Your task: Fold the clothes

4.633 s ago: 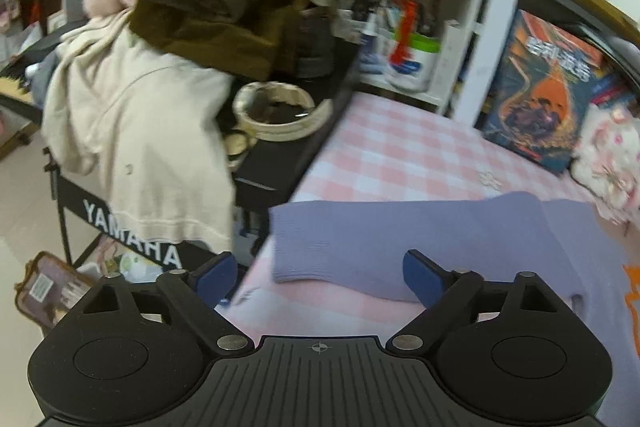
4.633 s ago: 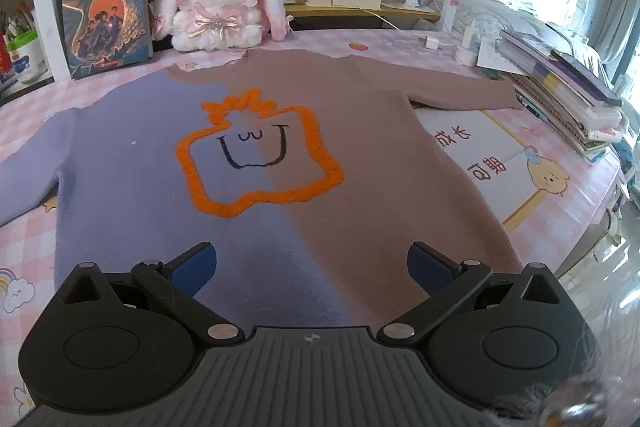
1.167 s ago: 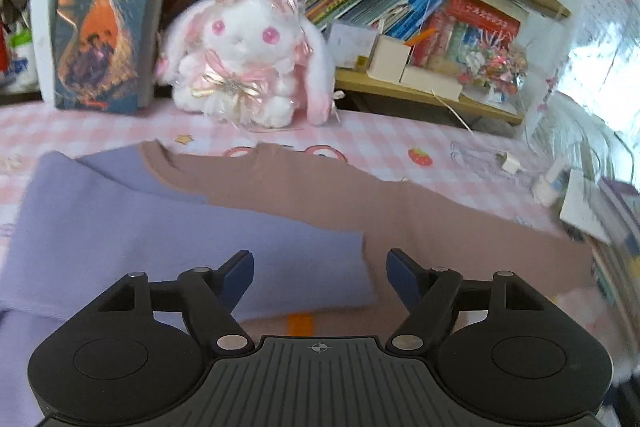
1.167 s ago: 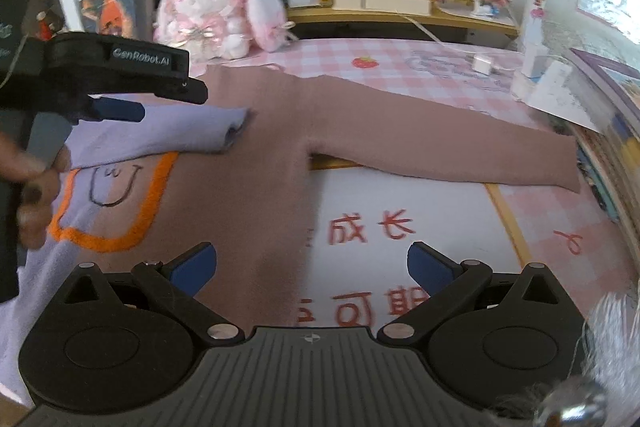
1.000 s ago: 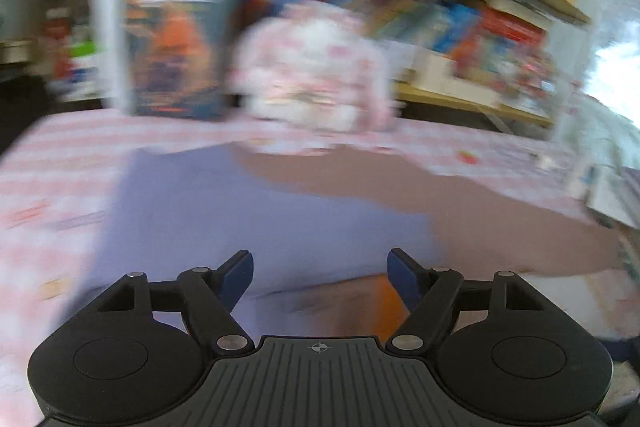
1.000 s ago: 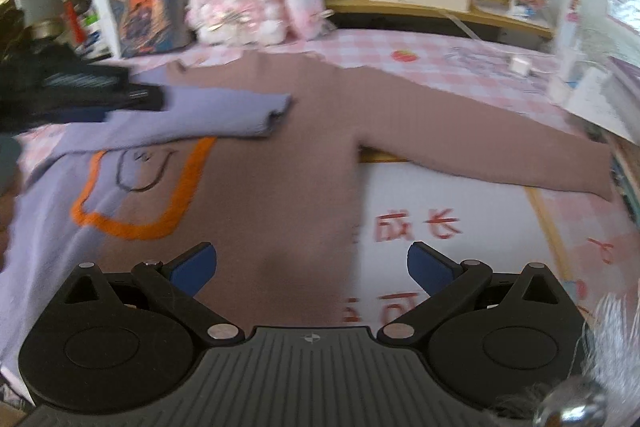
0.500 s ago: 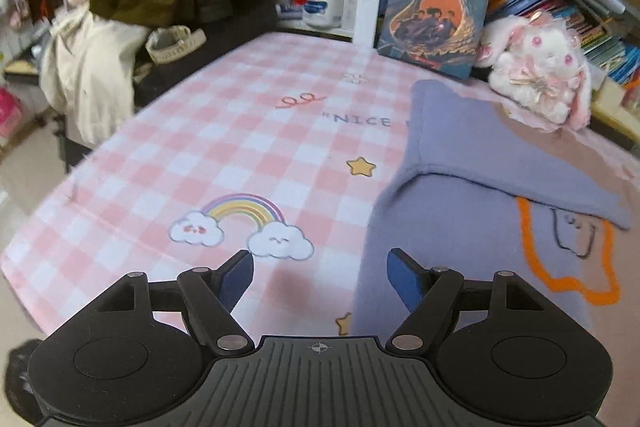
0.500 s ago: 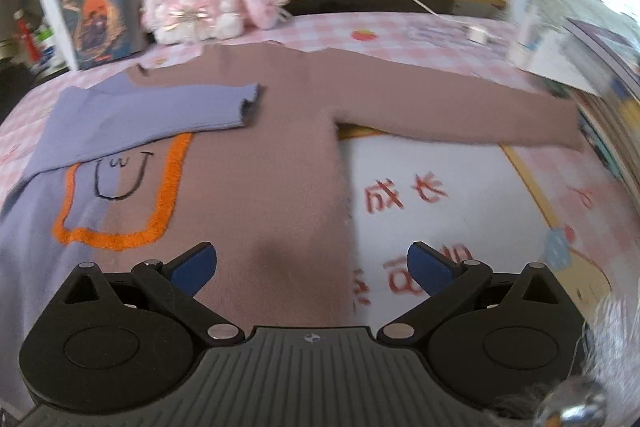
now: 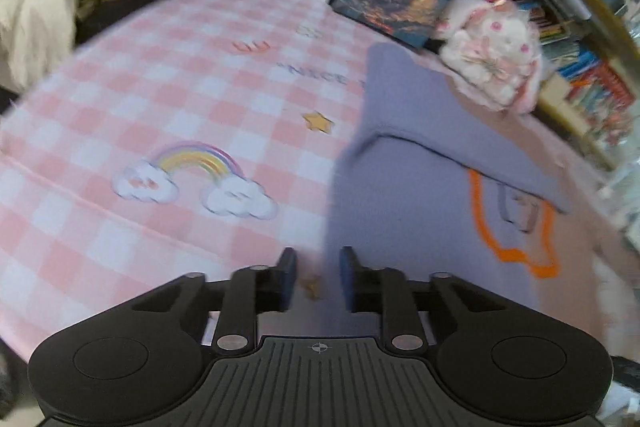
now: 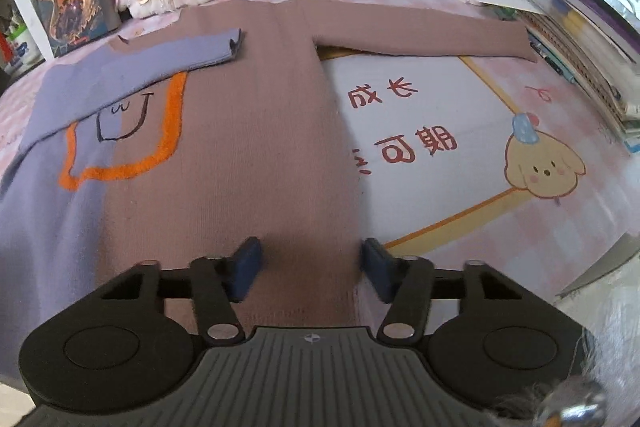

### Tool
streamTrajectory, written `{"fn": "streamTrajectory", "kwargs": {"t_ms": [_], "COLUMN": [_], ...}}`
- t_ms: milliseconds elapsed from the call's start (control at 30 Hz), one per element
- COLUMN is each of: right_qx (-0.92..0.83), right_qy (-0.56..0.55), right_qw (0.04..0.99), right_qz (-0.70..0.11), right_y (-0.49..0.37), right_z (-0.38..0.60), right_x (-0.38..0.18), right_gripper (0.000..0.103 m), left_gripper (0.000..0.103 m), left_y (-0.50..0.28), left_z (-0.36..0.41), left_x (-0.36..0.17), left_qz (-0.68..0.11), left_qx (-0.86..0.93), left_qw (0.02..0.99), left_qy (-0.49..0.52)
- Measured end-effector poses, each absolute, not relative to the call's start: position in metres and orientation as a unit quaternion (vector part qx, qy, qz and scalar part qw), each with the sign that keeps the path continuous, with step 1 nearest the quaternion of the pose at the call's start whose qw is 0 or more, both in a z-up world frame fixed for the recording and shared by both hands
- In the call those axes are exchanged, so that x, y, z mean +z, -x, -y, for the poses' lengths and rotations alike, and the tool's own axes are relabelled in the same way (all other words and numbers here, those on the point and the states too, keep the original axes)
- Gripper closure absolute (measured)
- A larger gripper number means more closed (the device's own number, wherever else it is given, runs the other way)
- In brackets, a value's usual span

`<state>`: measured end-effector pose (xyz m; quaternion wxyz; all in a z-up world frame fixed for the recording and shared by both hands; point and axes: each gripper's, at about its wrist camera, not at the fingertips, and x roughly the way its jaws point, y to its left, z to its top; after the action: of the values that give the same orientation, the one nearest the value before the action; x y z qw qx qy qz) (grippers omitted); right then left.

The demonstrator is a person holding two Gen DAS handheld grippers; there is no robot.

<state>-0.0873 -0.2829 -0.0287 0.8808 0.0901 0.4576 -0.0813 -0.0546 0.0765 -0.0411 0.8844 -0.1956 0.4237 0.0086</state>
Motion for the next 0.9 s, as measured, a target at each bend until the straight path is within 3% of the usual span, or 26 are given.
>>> {"fn": "streamTrajectory", "kwargs": {"t_ms": [100, 167, 900], "right_qx": [-0.077, -0.067, 0.004], "right_qy": [-0.097, -0.090, -0.045], "right_qw": [0.880, 0.882, 0.901], "right_qz": [-0.459, -0.458, -0.432], "right_y": [0.085, 0.081, 0.058], "right_z": [0.282, 0.278, 0.255], "right_x": [-0.028, -0.028, -0.031], "right_gripper": [0.071, 0.086, 0.089], "left_gripper": [0.100, 0.100, 0.099], "left_y": [0.057, 0.058, 0.040], "left_z": [-0.070, -0.071, -0.094], "left_x": [-0.042, -0.042, -0.044], "left_qz": [-0.414, -0.404, -0.399], "left_qx": [-0.003, -0.002, 0.043], "left_qw": [0.890, 0.894, 0.900], "left_qy": [0.190, 0.194, 0.170]}}
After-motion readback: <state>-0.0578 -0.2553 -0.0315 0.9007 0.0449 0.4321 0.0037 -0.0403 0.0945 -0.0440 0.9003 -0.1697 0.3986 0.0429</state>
